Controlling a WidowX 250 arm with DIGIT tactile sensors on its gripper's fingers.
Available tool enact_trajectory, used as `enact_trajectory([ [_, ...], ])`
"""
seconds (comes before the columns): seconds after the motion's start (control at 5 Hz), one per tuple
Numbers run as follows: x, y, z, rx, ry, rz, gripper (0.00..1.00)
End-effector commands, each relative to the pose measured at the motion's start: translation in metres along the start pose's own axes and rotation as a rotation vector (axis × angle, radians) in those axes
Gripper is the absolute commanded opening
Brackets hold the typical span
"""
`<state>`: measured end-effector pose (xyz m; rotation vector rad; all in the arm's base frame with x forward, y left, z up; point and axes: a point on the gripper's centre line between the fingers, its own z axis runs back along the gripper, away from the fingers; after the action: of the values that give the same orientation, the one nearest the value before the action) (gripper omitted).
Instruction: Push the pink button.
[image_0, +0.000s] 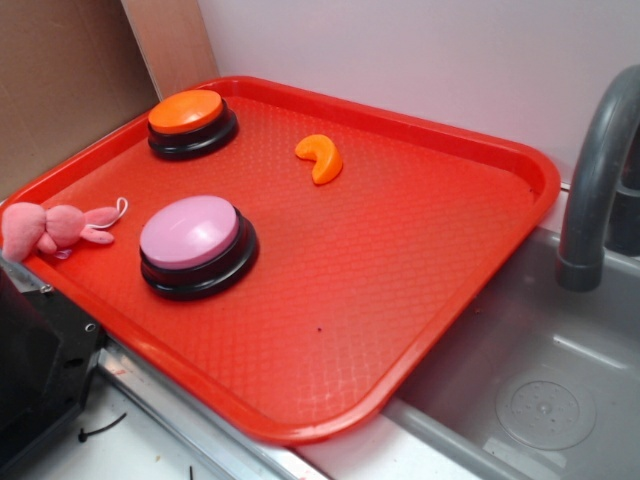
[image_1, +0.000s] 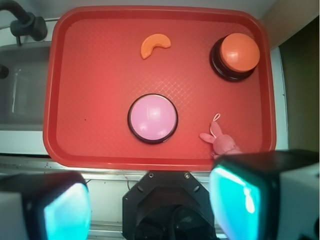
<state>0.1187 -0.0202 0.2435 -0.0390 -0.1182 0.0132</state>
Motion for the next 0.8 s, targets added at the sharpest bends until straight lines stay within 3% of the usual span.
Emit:
enact_trajectory([
  [0.0, 0.000, 0.000, 0.000, 0.000, 0.000, 0.000, 1.00],
  [0.2, 0.035, 0.004, -0.054, 0.014, 0.069, -0.093, 1.00],
  [0.4, 0.055, 0.000, -0.107, 0.015, 0.063, -0.160, 1.00],
  [0.6, 0.057, -0.011, -0.153, 0.042, 0.072, -0.260, 1.00],
])
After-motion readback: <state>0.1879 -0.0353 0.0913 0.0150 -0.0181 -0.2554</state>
